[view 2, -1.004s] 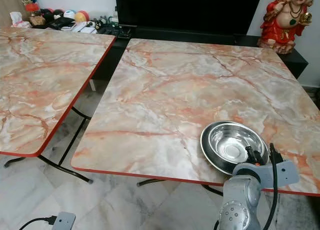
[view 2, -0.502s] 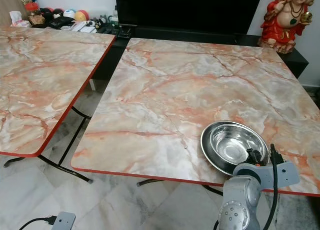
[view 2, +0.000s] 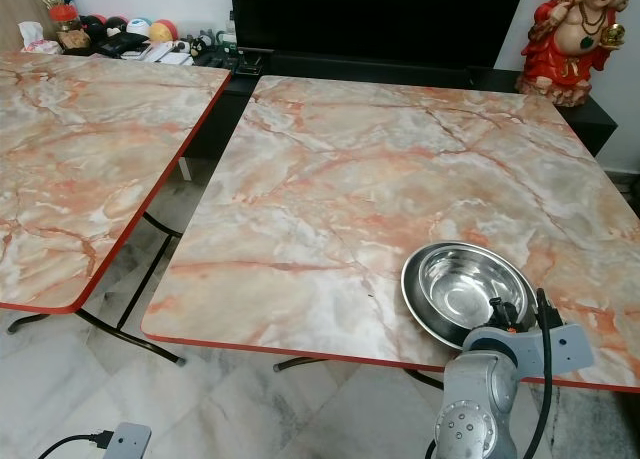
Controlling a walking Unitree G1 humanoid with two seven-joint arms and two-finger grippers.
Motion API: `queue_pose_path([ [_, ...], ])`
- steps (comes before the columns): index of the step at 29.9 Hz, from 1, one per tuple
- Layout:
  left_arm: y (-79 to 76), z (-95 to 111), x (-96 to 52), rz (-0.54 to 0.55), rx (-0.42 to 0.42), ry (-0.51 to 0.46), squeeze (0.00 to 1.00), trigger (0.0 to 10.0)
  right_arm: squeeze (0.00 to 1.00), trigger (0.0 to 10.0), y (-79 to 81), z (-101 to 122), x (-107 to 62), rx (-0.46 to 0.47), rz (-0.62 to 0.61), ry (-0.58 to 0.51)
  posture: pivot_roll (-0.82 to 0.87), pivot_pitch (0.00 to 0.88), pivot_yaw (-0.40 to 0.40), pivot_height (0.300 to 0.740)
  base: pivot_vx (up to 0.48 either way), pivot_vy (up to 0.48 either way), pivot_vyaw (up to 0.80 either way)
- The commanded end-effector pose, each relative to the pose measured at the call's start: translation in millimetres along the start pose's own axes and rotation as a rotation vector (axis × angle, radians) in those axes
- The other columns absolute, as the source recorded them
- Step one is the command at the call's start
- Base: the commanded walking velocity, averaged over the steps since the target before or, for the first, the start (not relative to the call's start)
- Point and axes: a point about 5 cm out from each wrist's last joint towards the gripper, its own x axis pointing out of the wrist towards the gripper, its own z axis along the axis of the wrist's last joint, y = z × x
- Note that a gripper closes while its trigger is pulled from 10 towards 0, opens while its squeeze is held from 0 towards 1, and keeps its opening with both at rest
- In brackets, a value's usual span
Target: Setting the table
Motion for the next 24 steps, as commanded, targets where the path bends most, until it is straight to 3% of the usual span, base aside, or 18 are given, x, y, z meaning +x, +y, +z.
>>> queue_pose_path([
  [1,-1.4,-8,-1.5,-0.006,0.009,0.032,0.0,10.0,0.0,10.0,-0.2,-5,-0.4,0.013,-0.011,0.017,-0.02,0.136,-0.03,0.74,0.0,0.0,0.0],
  [11,-1.3,-8,-1.5,-0.005,0.007,0.03,0.0,10.0,0.0,10.0,-3.0,-1,-0.5,0.014,-0.02,0.0,-0.02,0.135,-0.03,0.74,0.0,0.0,0.0],
  [12,-1.3,-8,-1.5,-0.005,0.007,0.03,0.0,10.0,0.16,10.0,-3.8,-1,-0.6,0.014,-0.023,-0.001,-0.02,0.135,-0.03,0.74,0.0,0.0,0.0],
  [13,-1.3,-8,-1.5,-0.005,0.007,0.03,0.0,10.0,0.16,10.0,-4.3,-1,-0.7,0.014,-0.025,-0.004,-0.02,0.135,-0.03,0.74,0.0,0.0,0.0],
  [14,-1.2,-8,-1.5,-0.005,0.007,0.029,0.0,10.0,0.45,10.0,-4.6,0,-0.9,0.015,-0.025,-0.009,-0.02,0.135,-0.03,0.74,0.0,0.0,0.0],
  [15,-1.1,-8,-1.5,-0.005,0.007,0.029,0.0,10.0,0.56,10.0,-4.6,2,-1.2,0.017,-0.025,-0.018,-0.02,0.135,-0.03,0.74,0.0,0.0,0.0],
  [24,-2.5,-7,-1.2,-0.008,0.005,0.027,0.0,10.0,0.56,10.0,-6.6,6,-2.1,0.022,-0.035,-0.042,-0.03,0.136,-0.032,0.74,0.0,0.0,0.0],
])
